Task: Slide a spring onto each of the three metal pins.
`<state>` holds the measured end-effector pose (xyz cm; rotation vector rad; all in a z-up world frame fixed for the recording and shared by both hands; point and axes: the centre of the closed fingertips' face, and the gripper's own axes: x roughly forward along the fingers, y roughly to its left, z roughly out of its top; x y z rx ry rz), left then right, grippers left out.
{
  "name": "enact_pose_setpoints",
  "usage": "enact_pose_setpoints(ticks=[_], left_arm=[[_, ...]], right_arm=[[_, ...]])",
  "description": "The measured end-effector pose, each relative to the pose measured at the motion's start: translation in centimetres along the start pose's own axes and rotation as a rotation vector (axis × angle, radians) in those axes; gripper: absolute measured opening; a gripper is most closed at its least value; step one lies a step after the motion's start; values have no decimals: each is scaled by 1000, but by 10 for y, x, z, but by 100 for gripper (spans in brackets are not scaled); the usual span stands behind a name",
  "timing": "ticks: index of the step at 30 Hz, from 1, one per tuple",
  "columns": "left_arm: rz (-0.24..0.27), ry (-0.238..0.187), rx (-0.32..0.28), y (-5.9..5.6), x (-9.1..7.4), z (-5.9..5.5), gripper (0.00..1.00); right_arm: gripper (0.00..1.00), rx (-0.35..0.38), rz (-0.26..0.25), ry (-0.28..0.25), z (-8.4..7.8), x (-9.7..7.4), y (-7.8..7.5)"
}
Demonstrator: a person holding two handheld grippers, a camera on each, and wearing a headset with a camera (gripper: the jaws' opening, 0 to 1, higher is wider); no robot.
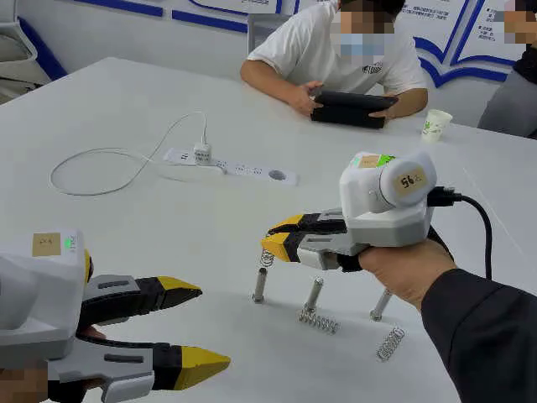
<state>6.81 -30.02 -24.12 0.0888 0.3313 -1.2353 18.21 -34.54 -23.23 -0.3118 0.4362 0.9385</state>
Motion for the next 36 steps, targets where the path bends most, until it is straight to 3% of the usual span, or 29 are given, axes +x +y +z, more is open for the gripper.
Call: enact_pose_setpoints(ticks=[21,36], left_arm=[[-7,14,-10,1,1,-5,53],[-11,23,-12,2,2,-7,52]], right_arm=[[11,38,-9,13,-18,12,-2],[11,70,-16,37,-40,25,0]])
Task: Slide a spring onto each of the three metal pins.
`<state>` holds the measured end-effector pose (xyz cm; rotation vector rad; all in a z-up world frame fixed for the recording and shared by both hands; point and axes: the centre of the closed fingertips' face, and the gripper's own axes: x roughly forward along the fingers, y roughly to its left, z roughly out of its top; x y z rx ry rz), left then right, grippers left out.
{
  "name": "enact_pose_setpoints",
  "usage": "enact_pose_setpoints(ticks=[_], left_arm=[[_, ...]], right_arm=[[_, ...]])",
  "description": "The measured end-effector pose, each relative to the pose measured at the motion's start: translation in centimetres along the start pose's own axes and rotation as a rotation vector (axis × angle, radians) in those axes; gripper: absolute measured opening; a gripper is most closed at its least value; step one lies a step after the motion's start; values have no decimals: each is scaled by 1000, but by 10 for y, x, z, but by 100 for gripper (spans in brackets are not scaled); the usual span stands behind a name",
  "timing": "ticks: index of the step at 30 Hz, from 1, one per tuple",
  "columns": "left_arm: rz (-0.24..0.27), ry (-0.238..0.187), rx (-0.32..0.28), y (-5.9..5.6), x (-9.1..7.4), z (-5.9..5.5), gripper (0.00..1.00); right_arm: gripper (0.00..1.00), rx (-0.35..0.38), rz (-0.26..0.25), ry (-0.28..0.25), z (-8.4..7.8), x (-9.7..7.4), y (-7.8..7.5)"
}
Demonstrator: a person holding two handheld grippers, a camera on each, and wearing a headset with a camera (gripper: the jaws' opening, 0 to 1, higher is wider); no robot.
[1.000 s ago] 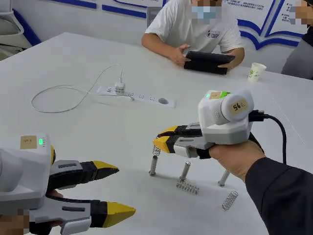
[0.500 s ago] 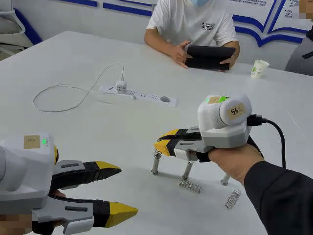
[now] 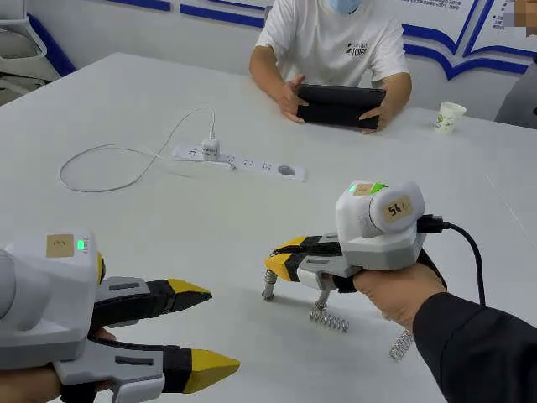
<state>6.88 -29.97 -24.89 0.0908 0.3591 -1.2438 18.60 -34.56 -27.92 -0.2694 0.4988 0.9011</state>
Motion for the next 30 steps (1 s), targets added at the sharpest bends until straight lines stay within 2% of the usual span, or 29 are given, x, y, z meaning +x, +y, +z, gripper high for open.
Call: enact_pose_setpoints(ticks=[11,22,30], left_arm=[[-1,3,-5,0,0,-1,52],[-2,1,-6,0,0,-1,51],[-1,3,-5,0,0,-1,51]], right_arm=[[12,2,-5,21,-12,7,1],[12,-23,-9,68,-22,12,4],[13,-24,-8,72,-23,11,5]])
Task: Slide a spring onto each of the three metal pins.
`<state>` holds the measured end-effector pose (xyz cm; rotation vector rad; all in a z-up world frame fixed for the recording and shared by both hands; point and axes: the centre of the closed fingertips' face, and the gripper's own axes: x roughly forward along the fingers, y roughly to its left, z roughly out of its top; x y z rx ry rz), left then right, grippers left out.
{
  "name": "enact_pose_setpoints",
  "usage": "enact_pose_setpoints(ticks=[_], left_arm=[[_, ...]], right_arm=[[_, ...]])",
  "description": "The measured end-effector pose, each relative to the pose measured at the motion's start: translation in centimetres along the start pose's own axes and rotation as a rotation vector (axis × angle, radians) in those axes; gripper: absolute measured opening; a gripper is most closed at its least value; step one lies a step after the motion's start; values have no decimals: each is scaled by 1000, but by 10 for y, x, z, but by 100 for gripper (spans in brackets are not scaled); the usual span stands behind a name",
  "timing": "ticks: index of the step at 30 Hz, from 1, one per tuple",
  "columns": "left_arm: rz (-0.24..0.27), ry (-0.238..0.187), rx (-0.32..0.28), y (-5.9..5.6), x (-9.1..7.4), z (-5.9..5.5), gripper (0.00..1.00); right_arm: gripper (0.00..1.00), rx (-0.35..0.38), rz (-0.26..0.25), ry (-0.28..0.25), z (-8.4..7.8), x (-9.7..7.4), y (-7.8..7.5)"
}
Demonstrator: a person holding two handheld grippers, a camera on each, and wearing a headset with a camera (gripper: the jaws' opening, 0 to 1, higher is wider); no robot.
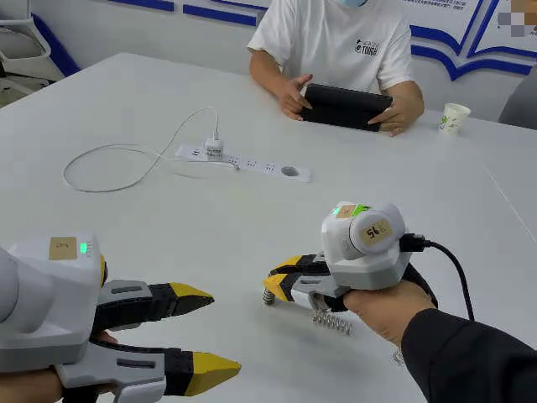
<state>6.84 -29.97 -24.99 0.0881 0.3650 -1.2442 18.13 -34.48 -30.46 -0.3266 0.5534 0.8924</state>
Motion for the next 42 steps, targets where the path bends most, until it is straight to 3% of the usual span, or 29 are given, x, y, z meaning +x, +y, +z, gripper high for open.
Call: enact_pose_setpoints(ticks=[10,20,34,42], left_arm=[[-6,-1,8,-1,3,2,51],[-16,-3,20,-3,6,6,51],[-35,3,35,-8,12,9,50],[-42,5,39,-11,14,10,50]], right_arm=[[15,8,-21,-21,3,-14,-3],[16,-15,-38,-34,3,-45,-4],[16,-17,-51,-2,-26,-76,-1],[16,-2,-62,43,-50,-84,-10]])
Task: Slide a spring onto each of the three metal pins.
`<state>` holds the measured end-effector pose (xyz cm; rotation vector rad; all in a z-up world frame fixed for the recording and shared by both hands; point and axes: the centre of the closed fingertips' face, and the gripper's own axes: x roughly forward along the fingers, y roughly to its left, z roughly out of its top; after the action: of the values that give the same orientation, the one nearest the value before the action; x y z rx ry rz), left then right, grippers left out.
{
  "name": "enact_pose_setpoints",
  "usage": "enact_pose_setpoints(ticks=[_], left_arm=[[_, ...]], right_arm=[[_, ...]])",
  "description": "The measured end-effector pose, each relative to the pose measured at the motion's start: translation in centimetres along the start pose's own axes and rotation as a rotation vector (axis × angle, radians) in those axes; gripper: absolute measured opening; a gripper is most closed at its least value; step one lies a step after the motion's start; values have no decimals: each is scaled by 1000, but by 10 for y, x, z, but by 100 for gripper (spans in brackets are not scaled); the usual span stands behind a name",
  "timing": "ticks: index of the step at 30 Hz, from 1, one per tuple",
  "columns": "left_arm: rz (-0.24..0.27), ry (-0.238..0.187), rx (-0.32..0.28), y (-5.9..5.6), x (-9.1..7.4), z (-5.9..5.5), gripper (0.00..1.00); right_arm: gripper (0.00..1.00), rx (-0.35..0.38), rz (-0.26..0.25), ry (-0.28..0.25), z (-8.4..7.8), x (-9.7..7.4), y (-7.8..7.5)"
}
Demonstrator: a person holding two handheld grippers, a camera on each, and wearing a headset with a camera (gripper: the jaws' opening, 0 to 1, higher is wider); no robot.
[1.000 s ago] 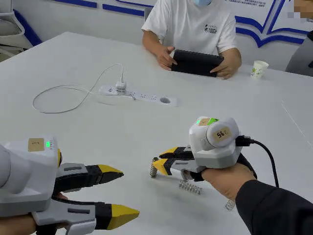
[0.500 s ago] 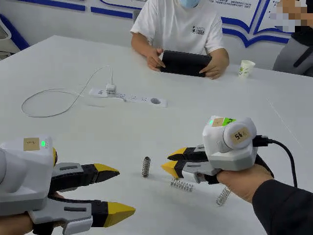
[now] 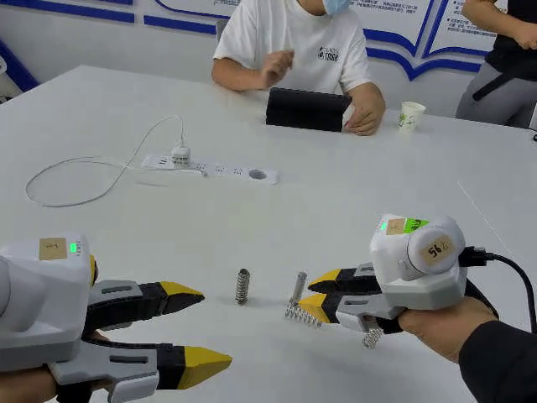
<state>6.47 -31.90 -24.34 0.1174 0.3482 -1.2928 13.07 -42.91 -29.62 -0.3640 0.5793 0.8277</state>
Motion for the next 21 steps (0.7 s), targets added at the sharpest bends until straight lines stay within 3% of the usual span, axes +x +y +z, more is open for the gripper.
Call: enact_pose_setpoints(ticks=[5,21], left_arm=[[-2,7,0,-1,0,-1,50],[0,23,-10,0,0,-4,49]], right_arm=[[17,-7,17,46,-19,5,-1],[16,-6,35,119,-46,18,-11]])
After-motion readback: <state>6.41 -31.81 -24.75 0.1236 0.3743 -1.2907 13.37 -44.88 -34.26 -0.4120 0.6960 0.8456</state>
